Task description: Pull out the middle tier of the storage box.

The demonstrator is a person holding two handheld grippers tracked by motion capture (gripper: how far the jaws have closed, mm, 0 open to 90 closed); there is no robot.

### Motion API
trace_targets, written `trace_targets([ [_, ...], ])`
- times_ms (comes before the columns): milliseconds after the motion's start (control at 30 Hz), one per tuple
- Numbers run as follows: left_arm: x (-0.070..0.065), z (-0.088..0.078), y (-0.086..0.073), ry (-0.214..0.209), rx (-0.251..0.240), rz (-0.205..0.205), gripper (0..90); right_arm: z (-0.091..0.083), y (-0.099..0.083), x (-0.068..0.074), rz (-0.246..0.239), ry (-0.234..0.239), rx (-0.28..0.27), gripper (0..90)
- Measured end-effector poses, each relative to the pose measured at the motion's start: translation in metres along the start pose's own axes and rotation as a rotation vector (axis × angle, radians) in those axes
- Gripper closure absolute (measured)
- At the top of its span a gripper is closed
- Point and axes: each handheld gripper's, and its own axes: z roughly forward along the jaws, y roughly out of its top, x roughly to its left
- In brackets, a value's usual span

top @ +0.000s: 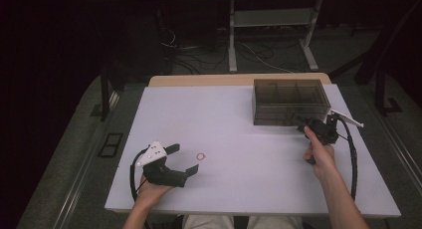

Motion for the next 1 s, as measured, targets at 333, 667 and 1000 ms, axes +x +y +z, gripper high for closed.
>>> trace_targets([
  [333,0.000,0.001,0.000,-0.004,0.003,0.001,0.0,0.001,0.000,-0.002,0.051,-0.043,-0.055,17.3],
  [667,0.001,0.002,0.000,-0.003,0.007,0.003,0.0,0.004,-0.001,-0.004,0.095,-0.067,-0.076,24.0],
  [1000,0.001,0.002,0.000,-0.003,0.010,0.006,0.0,0.003,-0.008,-0.011,0.202,-0.102,-0.124,46.5],
])
